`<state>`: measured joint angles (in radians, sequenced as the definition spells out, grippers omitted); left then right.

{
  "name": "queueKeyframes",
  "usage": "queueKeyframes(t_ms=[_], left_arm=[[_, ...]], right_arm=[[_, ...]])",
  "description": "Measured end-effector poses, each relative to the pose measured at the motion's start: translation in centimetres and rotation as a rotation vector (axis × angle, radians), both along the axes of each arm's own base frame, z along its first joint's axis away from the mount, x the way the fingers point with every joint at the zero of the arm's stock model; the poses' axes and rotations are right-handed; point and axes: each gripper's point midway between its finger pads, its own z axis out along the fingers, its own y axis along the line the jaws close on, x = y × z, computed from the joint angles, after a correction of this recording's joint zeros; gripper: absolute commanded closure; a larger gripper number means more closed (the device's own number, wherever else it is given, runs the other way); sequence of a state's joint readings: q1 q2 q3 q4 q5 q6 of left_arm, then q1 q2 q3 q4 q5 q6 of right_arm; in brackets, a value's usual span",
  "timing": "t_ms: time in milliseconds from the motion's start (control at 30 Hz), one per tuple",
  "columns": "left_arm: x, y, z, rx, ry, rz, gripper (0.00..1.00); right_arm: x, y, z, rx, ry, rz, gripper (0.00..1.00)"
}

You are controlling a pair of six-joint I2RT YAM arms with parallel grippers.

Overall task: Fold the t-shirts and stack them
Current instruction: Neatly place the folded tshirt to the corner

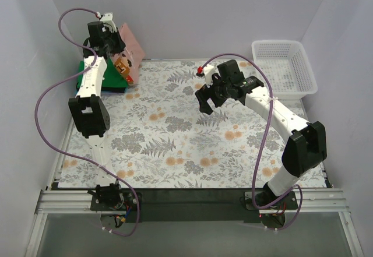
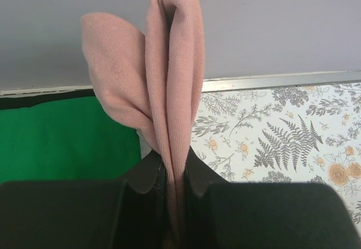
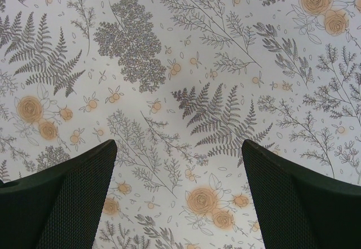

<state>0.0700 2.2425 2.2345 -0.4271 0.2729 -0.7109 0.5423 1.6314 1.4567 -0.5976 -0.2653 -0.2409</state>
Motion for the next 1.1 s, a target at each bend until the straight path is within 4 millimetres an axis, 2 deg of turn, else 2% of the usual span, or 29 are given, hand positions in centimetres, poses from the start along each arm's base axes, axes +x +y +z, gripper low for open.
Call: queueKeyframes(t_ms=[300, 500, 900, 1100], left_arm=[[-0.1, 0.3, -0.2, 0.005, 0.009, 0.002, 1.00], [-0.2, 1.7, -0.3, 0.015, 0.010, 0.017, 1.00], [-0.6, 7.8, -0.4, 0.015, 0.006, 0.074, 1.00], [-0.7, 11.0, -1.5, 0.011, 0.019, 0.100, 1.00]], right_arm=[[0.0, 0.1, -0.3, 0.001, 0.011, 0.004, 0.02], [-0.1, 0.2, -0.6, 0.001, 0.019, 0.007, 0.02], [-0.2, 0.5, -1.4, 0.001, 0.048, 0.018, 0.02], [-0.2, 0.6, -2.5, -0.011, 0.076, 0.019, 0.02]])
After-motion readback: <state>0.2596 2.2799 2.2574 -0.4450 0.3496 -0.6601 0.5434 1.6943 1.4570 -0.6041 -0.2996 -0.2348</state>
